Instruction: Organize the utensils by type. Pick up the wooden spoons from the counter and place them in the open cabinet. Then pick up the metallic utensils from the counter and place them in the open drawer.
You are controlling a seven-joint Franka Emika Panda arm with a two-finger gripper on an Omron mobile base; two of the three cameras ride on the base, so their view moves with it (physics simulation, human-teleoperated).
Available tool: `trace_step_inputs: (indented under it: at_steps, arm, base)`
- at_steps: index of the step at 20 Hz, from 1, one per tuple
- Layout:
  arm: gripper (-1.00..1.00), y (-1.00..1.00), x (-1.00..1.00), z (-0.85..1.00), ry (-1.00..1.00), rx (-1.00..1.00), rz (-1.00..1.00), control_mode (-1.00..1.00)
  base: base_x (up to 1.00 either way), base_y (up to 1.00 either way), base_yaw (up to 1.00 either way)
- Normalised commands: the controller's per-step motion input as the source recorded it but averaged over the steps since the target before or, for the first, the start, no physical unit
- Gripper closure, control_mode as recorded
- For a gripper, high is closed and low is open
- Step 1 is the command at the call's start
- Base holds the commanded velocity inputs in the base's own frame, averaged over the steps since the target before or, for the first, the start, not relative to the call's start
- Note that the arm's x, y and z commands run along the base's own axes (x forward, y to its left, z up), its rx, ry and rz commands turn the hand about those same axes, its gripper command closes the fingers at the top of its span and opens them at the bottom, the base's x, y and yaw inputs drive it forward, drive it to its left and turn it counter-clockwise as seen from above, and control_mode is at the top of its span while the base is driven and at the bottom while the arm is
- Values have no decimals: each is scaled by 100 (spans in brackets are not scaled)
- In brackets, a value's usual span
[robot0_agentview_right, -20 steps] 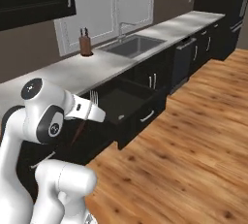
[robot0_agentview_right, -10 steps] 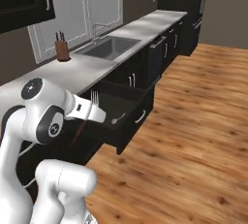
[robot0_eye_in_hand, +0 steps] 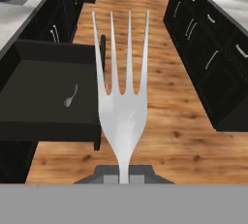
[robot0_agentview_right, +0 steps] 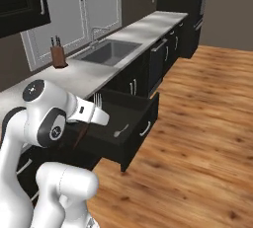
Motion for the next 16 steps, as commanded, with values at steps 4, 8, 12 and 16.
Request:
trace_step_inputs:
  at_steps: [4,8,12,16]
  arm:
    - [100,0,0,0,0,0,0,100]
    - [100,0,0,0,0,0,0,100]
    - [100,0,0,0,0,0,0,100]
    - [100,0,0,0,0,0,0,100]
  base:
    - [58,19,-1]
    - [53,23,-3]
    - [46,24,-3]
    - [35,21,-3]
